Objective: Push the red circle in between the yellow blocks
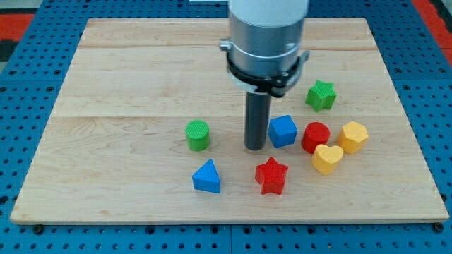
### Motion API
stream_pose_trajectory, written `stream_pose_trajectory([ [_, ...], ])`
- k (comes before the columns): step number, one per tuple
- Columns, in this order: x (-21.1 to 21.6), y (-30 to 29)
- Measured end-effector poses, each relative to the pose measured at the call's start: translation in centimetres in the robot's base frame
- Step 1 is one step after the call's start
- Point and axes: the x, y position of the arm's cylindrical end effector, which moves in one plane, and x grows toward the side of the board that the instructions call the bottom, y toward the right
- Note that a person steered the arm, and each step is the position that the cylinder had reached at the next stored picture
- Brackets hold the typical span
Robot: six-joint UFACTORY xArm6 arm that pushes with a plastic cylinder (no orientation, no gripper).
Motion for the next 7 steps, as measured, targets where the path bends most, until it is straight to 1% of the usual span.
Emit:
stream_pose_trajectory([
  [1, -0.4, 3.6],
  [2, -2.8, 6.5],
  [3, -5.4, 7.0],
  [4, -4.1, 8.5],
  [5, 0.4, 6.7],
  [6, 2.7, 6.2],
  [7, 0.7, 5.5],
])
